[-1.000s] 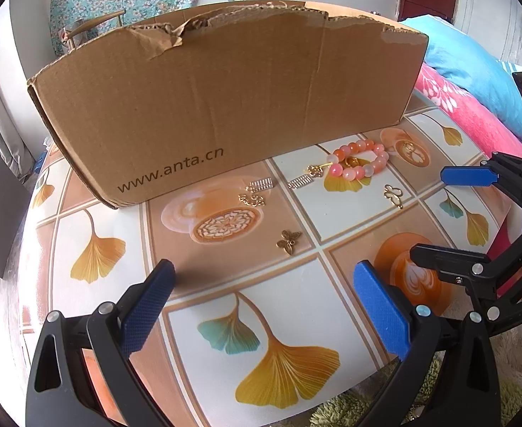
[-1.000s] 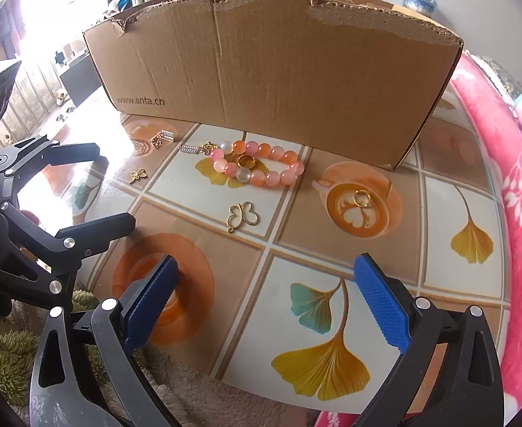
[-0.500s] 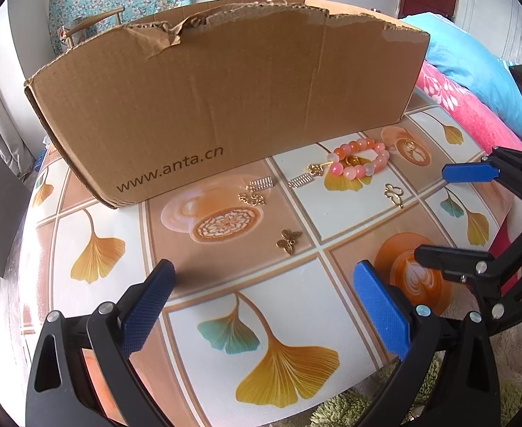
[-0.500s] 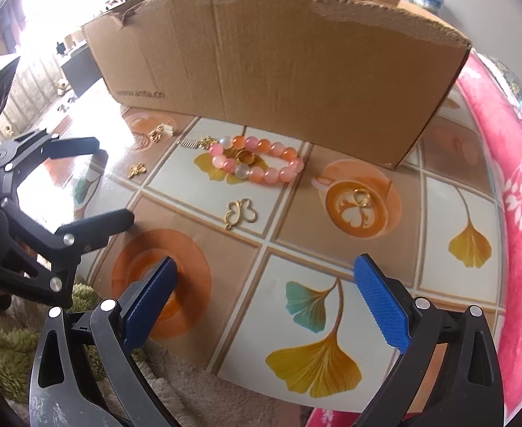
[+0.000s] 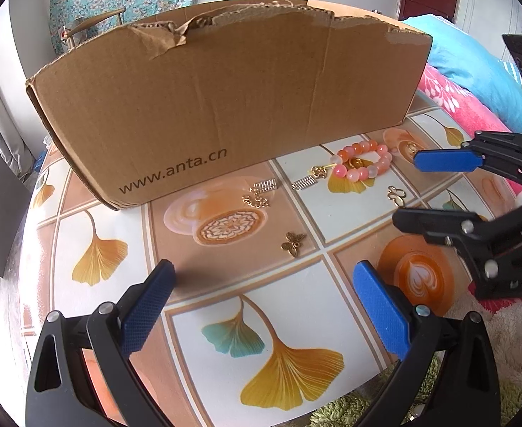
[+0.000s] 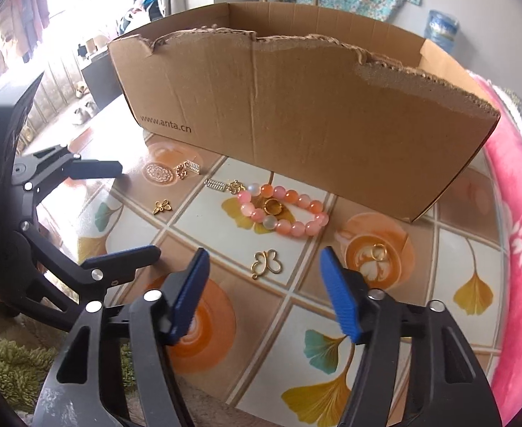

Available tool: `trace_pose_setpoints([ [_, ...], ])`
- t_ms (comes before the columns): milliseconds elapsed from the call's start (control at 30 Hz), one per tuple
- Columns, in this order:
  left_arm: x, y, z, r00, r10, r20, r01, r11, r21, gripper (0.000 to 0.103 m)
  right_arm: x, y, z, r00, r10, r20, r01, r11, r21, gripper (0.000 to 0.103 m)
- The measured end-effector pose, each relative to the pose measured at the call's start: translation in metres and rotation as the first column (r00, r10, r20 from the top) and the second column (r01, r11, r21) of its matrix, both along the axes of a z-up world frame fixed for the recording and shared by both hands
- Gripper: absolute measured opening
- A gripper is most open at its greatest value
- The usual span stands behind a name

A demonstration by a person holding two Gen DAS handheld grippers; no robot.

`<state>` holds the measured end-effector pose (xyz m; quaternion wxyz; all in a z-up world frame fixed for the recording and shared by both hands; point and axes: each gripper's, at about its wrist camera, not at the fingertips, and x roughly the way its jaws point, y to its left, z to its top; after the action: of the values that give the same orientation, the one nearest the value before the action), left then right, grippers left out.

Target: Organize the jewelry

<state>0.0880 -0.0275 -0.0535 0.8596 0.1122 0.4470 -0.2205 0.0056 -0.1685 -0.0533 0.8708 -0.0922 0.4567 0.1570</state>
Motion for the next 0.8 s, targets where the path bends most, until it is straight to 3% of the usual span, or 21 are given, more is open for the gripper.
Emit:
trace_pose_setpoints([
  [200, 0.0, 0.001, 0.0, 1.0, -0.003, 0.001, 0.003, 1.0, -0.001, 0.098, 0.006, 0.001, -0.005, 1.0, 0.011, -0.028, -0.011, 1.0, -0.003, 0.038],
  [567, 0.0, 0.001, 0.0, 1.0, -0.007, 0.002, 0.007, 1.0, -0.001, 0.099, 0.003, 0.011, -0.012, 0.999, 0.015, -0.034, -0.016, 0.999, -0.039, 0.016],
  [800, 0.0, 0.0, 0.0, 1.0, -0.009, 0.007, 0.009, 1.0, -0.004, 0.098, 0.0, 0.009, -0.014, 0.999, 0.004, -0.038, -0.004, 1.0, -0.019, 0.014],
])
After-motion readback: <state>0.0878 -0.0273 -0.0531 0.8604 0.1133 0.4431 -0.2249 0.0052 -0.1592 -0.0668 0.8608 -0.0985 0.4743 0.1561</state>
